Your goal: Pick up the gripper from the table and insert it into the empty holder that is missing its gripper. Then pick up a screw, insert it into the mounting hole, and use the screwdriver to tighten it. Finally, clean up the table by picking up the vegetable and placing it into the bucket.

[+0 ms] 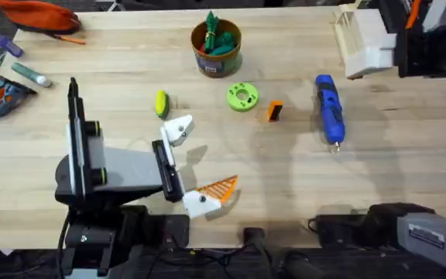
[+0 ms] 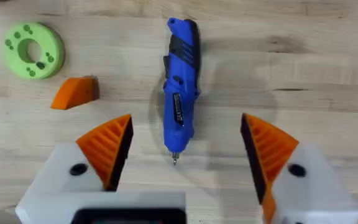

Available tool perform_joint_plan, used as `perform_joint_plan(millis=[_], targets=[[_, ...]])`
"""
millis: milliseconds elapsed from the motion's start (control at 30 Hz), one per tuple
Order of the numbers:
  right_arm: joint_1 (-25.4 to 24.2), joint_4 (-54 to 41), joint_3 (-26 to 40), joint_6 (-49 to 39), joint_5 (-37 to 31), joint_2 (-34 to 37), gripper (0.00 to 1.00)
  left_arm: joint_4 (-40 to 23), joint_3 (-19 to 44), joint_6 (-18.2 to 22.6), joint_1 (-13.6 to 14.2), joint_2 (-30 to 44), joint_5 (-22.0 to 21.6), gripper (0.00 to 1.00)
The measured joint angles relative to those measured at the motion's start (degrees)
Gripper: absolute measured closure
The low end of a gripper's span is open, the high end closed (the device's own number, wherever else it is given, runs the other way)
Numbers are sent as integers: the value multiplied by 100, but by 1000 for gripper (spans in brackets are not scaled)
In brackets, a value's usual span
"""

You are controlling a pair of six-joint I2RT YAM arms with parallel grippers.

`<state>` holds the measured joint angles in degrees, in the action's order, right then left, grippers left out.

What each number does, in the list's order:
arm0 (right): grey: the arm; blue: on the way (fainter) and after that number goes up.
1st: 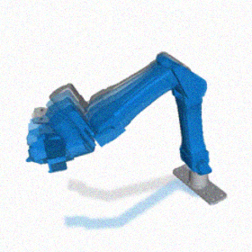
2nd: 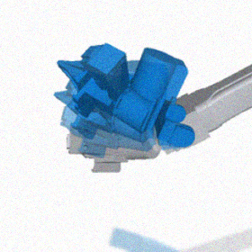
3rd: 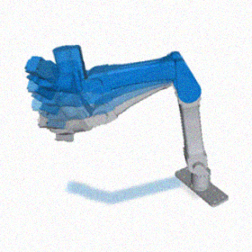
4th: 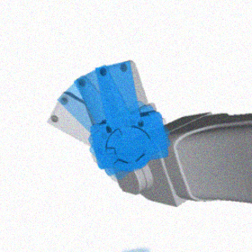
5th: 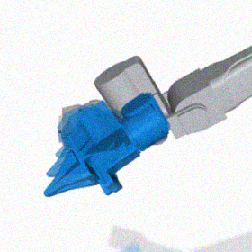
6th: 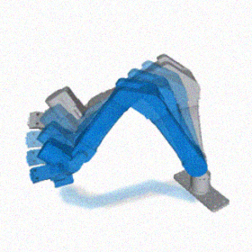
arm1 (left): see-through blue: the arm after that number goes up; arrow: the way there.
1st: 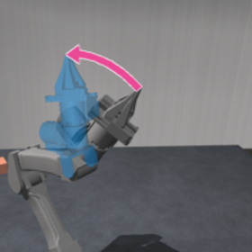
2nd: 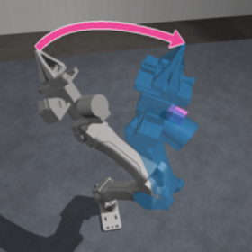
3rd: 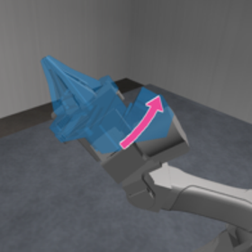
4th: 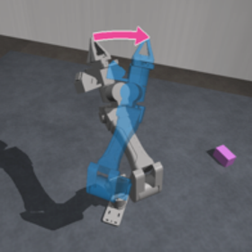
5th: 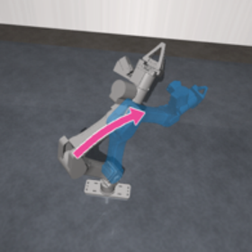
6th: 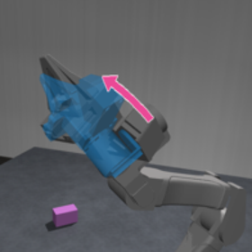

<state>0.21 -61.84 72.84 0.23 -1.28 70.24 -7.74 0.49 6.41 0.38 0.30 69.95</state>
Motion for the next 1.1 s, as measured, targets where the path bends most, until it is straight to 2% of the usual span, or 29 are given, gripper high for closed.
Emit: perform_joint_plan(millis=[167, 400, 600, 800, 1100], targets=[[0, 0, 0, 0, 0, 0, 10, -53, 0, 415, 0, 0, 286, 15], [0, -1, 0, 0, 0, 0, 10, -56, 0, 467, 0, 0, 329, 14], [0, -1, 0, 0, 0, 0, 10, 10, 0, 298, 0, 0, 53, 14], [0, -1, 0, 0, 0, 0, 8, 105, 0, -164, 0, 0, -425, 14], [0, -1, 0, 0, 0, 0, 10, 137, 0, -364, 0, 0, -652, 14]])
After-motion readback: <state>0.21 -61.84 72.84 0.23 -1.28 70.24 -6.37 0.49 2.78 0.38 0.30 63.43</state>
